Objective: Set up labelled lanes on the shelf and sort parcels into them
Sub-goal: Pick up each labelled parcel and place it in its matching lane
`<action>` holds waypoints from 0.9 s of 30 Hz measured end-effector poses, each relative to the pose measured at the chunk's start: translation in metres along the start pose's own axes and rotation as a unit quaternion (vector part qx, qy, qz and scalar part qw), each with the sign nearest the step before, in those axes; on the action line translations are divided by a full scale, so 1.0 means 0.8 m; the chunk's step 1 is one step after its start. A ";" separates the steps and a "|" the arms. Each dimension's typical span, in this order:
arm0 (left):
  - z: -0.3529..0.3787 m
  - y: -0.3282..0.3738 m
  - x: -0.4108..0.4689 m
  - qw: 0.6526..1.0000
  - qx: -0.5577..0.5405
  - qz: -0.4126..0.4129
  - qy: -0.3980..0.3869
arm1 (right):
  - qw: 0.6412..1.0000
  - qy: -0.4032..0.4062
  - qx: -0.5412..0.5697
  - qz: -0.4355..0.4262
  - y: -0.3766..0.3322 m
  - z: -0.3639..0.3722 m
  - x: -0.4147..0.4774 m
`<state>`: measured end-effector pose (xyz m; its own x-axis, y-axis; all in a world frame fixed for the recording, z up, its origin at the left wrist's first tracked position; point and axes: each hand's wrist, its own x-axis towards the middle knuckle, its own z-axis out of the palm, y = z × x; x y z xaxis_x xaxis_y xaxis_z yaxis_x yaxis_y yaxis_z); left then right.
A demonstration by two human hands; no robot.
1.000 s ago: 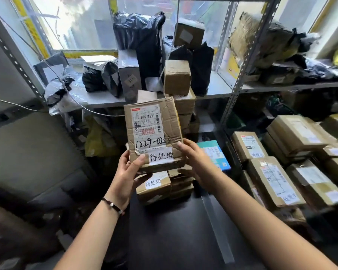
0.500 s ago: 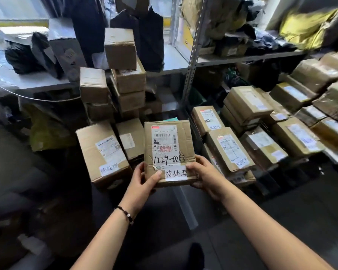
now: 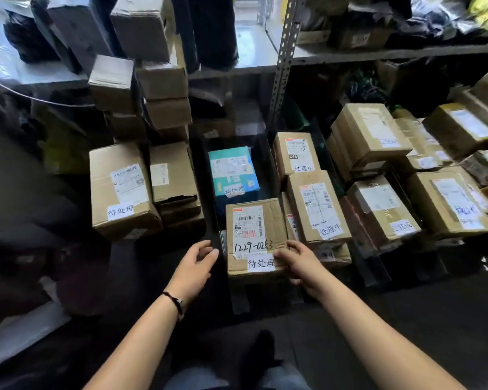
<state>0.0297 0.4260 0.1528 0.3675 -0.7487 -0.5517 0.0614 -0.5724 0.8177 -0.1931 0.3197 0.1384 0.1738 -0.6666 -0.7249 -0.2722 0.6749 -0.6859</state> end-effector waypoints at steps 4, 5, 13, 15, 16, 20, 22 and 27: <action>-0.010 -0.016 -0.002 0.999 0.025 -0.030 0.017 | 1.000 -0.004 -0.001 0.031 0.014 0.008 0.031; -0.014 -0.019 0.000 0.999 0.034 -0.035 0.019 | 0.999 -0.004 0.004 0.034 0.018 0.012 0.040; -0.048 -0.026 0.026 0.995 0.091 -0.043 0.027 | 0.997 -0.018 0.042 0.055 0.034 0.039 0.084; -0.055 -0.027 0.036 0.994 0.101 -0.043 0.024 | 0.997 -0.011 0.055 0.053 0.040 0.044 0.097; -0.058 -0.027 0.039 0.993 0.103 -0.043 0.025 | 0.997 -0.011 0.056 0.053 0.043 0.046 0.102; -0.071 -0.028 0.048 0.992 0.115 -0.043 0.023 | 0.997 -0.006 0.062 0.055 0.056 0.055 0.126; -0.078 -0.029 0.052 0.992 0.119 -0.044 0.017 | 0.996 -0.013 0.065 0.057 0.058 0.058 0.135; -0.092 -0.032 0.060 0.991 0.125 -0.051 0.016 | 0.996 -0.012 0.072 0.047 0.059 0.070 0.150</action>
<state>0.1141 0.4295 0.1173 0.4013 -0.6742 -0.6200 -0.1311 -0.7122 0.6896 -0.1321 0.2892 0.0156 0.1766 -0.5924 -0.7861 -0.1499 0.7731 -0.6163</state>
